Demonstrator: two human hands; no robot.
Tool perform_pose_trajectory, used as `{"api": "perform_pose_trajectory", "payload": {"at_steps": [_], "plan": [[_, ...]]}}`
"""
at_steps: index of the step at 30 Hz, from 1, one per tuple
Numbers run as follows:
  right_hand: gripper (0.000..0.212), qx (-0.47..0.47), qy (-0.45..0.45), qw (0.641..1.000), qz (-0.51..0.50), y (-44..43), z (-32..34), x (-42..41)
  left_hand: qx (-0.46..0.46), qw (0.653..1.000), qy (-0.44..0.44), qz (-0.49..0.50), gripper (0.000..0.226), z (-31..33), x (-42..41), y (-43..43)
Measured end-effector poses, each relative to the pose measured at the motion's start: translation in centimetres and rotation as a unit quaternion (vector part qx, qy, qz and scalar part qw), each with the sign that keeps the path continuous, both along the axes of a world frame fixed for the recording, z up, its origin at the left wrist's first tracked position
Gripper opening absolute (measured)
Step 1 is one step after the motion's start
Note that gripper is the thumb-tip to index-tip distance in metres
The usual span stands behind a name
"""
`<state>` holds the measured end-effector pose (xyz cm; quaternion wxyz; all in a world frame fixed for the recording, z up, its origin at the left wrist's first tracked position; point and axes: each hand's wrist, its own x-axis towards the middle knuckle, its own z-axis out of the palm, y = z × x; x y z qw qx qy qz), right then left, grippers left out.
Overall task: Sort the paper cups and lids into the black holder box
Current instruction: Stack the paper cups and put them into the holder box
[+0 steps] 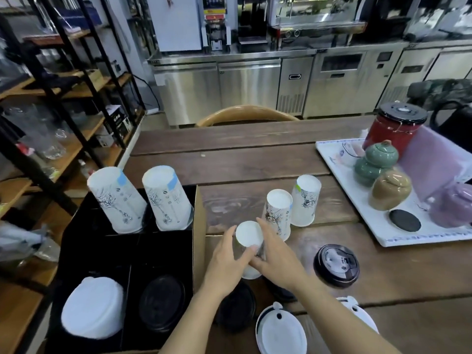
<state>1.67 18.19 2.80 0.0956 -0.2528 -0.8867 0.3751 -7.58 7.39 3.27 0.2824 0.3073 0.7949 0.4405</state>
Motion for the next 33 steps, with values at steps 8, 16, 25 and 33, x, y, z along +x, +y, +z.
{"api": "perform_pose_trajectory", "payload": {"at_steps": [8,16,25,33], "plan": [[0.051,0.019,0.090,0.995,-0.038,-0.1,2.3,-1.3,0.085,0.996,0.000,-0.006,0.060,1.0,-1.7,0.8],[0.052,0.153,0.216,0.959,-0.100,1.5,9.0,-2.3,0.210,0.976,0.055,-0.016,0.051,8.7,-2.8,3.5],[0.061,0.233,0.236,0.917,-0.220,5.7,11.6,-1.5,0.247,0.963,0.006,-0.105,0.035,13.8,-3.0,8.8],[0.067,0.140,0.098,0.957,-0.236,7.6,7.4,-1.2,0.150,0.978,0.010,-0.147,0.038,8.7,-3.6,12.1]]}}
